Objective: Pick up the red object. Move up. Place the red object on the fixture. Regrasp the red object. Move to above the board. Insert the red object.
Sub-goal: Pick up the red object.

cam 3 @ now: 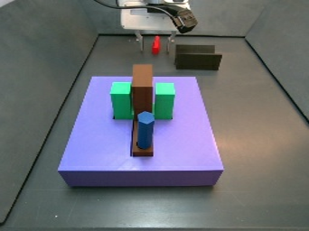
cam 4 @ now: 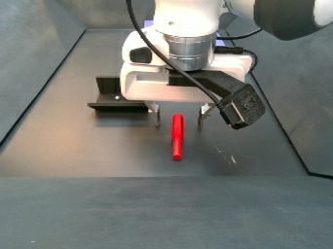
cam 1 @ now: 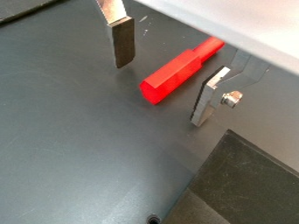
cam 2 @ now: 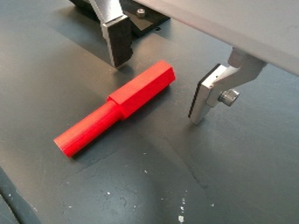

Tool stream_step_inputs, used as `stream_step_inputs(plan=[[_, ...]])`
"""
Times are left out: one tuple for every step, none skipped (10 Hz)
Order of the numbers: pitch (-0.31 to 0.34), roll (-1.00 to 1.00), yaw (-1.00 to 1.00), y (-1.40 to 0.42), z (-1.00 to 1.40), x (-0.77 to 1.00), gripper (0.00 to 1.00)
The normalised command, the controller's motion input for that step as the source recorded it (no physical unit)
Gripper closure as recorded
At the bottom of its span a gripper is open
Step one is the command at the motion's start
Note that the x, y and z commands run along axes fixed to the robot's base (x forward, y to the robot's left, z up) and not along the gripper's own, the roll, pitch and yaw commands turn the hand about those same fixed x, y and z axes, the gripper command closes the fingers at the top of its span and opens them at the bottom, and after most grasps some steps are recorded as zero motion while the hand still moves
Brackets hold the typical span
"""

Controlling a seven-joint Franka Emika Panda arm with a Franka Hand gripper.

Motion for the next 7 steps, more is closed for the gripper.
stream_step_inputs(plan=[[-0.053,-0.01,0.00,0.00,-0.07,0.00,0.00],[0.000,0.00,0.00,0.00,0.00,0.00,0.00],[0.000,0.00,0.00,0.00,0.00,0.00,1.00],[0.000,0.00,0.00,0.00,0.00,0.00,1.00],[0.000,0.00,0.00,0.00,0.00,0.00,1.00],[0.000,0.00,0.00,0.00,0.00,0.00,1.00],[0.000,0.00,0.00,0.00,0.00,0.00,1.00]])
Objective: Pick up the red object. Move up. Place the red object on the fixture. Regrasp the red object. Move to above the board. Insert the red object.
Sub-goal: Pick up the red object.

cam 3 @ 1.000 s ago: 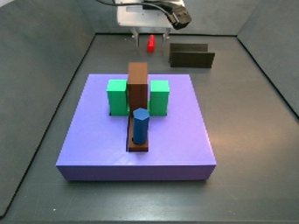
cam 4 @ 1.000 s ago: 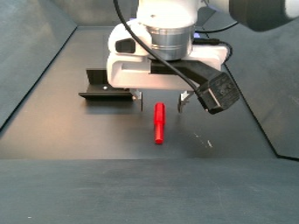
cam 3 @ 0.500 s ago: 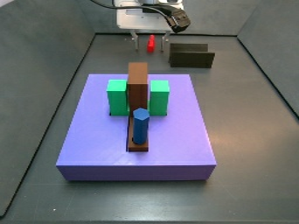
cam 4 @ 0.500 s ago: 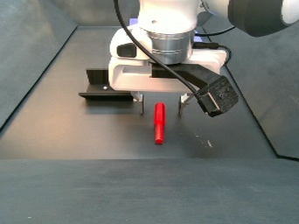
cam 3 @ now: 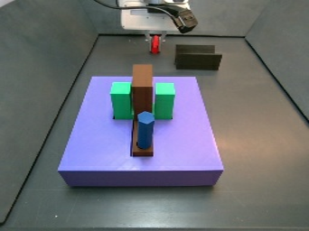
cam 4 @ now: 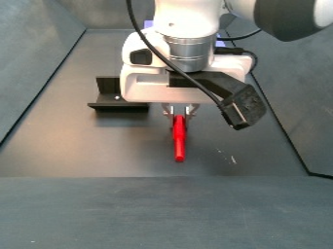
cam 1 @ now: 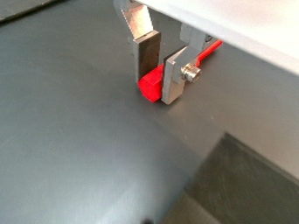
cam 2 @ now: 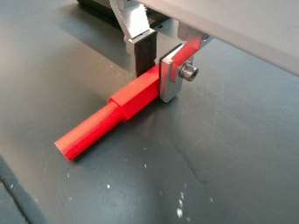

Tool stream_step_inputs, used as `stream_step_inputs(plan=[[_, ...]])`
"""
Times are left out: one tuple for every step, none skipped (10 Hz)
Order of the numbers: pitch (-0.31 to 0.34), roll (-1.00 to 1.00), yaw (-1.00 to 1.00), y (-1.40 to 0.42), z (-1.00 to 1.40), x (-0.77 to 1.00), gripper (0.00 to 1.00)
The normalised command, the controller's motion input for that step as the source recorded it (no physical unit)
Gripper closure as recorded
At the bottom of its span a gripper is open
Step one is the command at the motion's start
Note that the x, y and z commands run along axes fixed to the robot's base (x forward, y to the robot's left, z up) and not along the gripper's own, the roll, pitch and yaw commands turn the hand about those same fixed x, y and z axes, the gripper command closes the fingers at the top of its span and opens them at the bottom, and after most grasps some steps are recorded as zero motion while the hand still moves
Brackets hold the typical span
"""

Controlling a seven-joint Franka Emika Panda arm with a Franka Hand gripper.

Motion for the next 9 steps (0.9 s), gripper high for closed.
stream_step_inputs(plan=[[0.000,0.00,0.00,0.00,0.00,0.00,1.00],[0.000,0.00,0.00,0.00,0.00,0.00,1.00],[0.000,0.00,0.00,0.00,0.00,0.00,1.00],[0.000,0.00,0.00,0.00,0.00,0.00,1.00],[0.000,0.00,0.00,0.00,0.00,0.00,1.00],[0.000,0.00,0.00,0.00,0.00,0.00,1.00],[0.000,0.00,0.00,0.00,0.00,0.00,1.00],[0.000,0.00,0.00,0.00,0.00,0.00,1.00],[0.000,0.00,0.00,0.00,0.00,0.00,1.00]])
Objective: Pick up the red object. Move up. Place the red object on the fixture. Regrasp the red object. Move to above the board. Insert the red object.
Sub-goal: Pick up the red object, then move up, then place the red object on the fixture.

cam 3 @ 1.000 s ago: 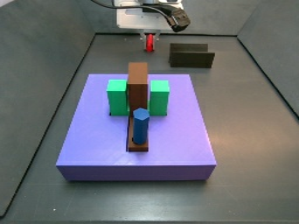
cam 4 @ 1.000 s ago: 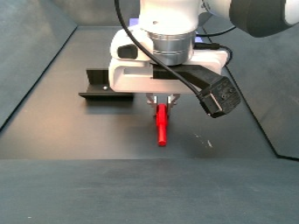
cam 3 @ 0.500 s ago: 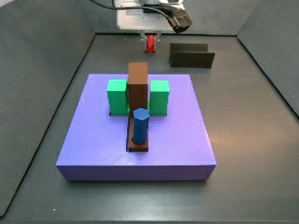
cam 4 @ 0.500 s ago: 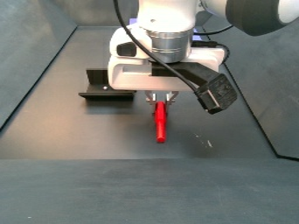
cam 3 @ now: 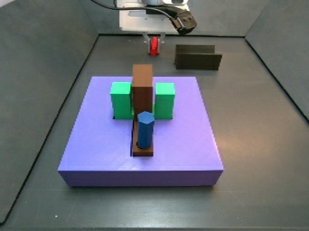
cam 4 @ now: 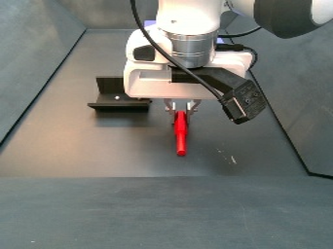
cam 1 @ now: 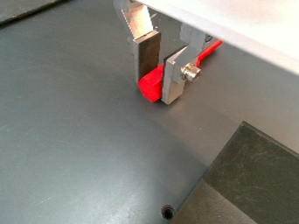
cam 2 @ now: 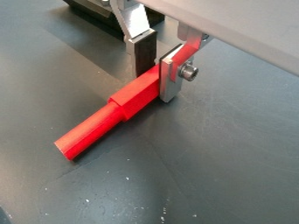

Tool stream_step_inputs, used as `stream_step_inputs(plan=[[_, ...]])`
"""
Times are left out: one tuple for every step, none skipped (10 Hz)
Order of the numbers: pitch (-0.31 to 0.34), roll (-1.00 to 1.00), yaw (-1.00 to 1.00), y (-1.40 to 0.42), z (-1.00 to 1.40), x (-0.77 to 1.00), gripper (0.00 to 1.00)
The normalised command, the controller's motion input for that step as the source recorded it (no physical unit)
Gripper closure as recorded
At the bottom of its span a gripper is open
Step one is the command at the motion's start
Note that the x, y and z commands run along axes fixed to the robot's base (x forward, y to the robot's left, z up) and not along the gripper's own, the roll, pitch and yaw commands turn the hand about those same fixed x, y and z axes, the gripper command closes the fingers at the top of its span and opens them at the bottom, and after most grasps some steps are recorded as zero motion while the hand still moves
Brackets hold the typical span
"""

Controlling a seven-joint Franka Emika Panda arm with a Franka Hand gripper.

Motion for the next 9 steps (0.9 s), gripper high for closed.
stream_step_inputs(plan=[[0.000,0.00,0.00,0.00,0.00,0.00,1.00],[0.000,0.00,0.00,0.00,0.00,0.00,1.00],[0.000,0.00,0.00,0.00,0.83,0.00,1.00],[0.006,-0.01,-0.03,-0.04,0.82,0.00,1.00],[0.034,0.02,-0.02,-0.03,0.63,-0.05,1.00],[0.027,0.07,-0.01,-0.03,0.26,-0.01,1.00],[0.000,-0.03,0.00,0.00,0.00,0.02,1.00],[0.000,-0.13,-0.10,0.00,-0.01,0.00,1.00],[0.077,-0.74,0.00,0.09,0.27,0.16,1.00]])
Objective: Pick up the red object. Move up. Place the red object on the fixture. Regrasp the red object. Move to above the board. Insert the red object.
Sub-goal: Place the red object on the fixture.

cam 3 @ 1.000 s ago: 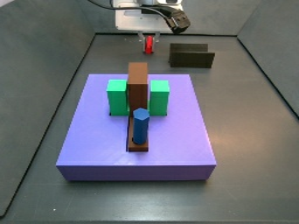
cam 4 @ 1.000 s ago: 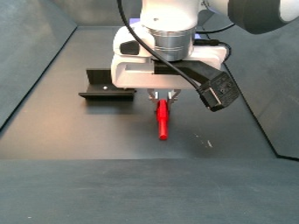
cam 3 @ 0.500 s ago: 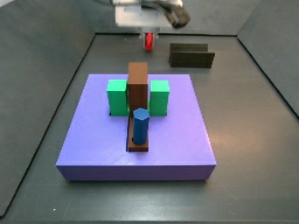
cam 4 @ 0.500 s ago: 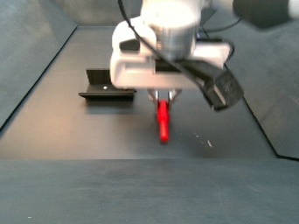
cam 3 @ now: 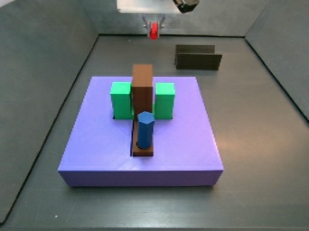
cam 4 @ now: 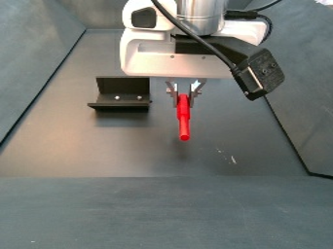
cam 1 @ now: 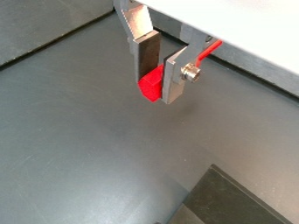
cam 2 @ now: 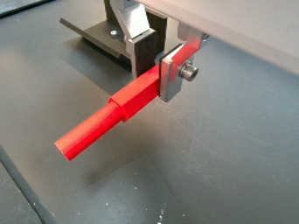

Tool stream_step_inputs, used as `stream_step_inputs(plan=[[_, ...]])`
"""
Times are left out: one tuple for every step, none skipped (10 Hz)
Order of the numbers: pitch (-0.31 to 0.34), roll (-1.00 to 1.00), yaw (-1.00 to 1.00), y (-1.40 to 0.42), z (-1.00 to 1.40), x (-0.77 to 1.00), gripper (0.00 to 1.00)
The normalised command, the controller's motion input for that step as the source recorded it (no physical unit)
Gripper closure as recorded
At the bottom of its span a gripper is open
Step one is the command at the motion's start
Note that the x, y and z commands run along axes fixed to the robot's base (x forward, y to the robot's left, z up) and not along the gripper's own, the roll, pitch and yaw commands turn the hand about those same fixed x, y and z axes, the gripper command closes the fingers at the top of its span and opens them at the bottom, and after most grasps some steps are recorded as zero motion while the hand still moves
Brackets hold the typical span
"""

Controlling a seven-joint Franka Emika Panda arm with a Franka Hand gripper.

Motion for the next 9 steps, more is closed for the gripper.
stream_step_inputs(plan=[[0.171,-0.98,-0.01,0.00,0.52,0.36,1.00],[0.177,-0.99,-0.10,0.00,0.50,0.47,1.00],[0.171,-1.00,-0.16,-0.05,0.49,0.55,1.00],[0.103,-1.00,-0.17,-0.09,0.45,0.61,1.00],[0.006,-1.00,-0.17,-0.13,0.35,0.65,1.00],[-0.109,-1.00,-0.23,-0.16,0.34,0.43,1.00],[-0.086,-1.00,-0.24,-0.16,0.35,0.44,1.00],[-0.020,-1.00,-0.28,-0.15,0.38,0.41,1.00],[-0.020,-1.00,-0.27,-0.16,0.38,0.41,1.00]])
